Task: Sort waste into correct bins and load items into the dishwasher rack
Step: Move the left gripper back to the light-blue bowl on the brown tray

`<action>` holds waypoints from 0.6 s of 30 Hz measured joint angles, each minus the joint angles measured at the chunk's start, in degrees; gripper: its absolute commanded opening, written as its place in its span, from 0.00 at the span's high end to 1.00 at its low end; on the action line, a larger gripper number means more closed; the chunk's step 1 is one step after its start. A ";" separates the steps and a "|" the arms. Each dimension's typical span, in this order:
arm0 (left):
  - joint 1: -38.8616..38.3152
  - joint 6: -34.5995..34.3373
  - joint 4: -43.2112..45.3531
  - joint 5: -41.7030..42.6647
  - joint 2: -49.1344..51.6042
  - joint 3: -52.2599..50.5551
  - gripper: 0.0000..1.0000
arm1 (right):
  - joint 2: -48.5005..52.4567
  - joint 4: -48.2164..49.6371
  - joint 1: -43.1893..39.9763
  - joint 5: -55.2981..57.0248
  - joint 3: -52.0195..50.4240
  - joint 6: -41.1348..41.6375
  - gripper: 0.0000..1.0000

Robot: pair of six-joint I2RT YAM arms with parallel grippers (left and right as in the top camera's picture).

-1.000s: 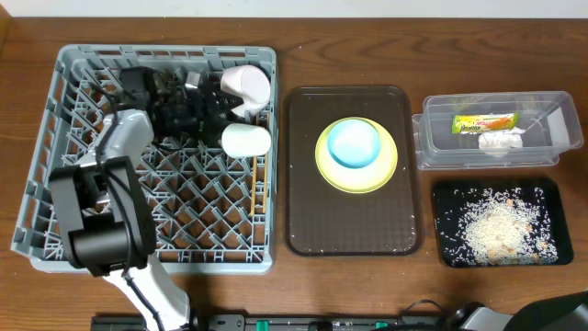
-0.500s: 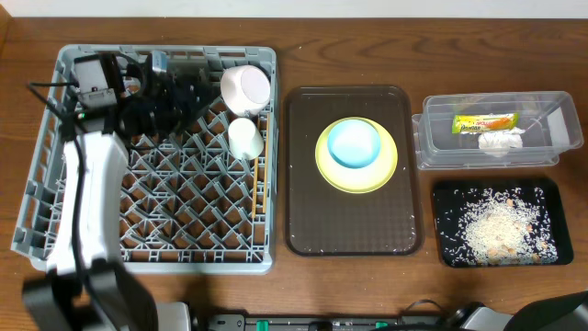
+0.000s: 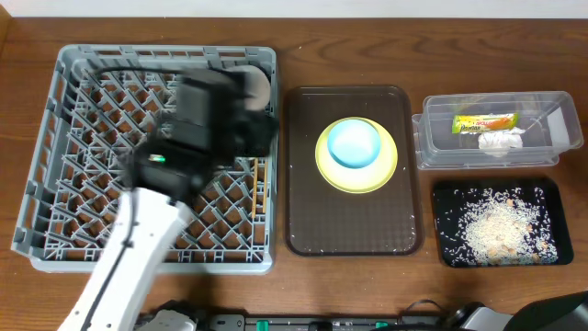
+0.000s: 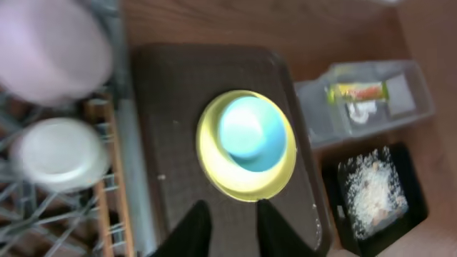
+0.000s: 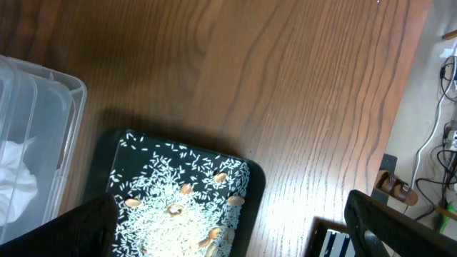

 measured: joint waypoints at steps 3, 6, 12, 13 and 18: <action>-8.61 -0.33 4.04 -5.75 2.75 0.07 0.57 | 0.00 -0.02 0.00 0.00 0.00 0.00 0.01; -16.96 0.00 10.10 -10.78 7.74 0.20 0.51 | 0.00 0.00 0.00 0.00 0.00 0.00 0.01; -25.83 4.02 24.00 -18.05 20.33 0.33 0.51 | 0.00 0.00 0.00 0.00 0.00 0.00 0.01; -26.60 4.59 25.88 -19.19 22.21 0.33 0.51 | 0.00 -0.02 0.00 0.00 0.00 0.02 0.01; -27.52 6.19 33.18 -23.63 30.42 0.33 0.51 | 0.00 -0.02 0.00 0.00 0.00 0.00 0.01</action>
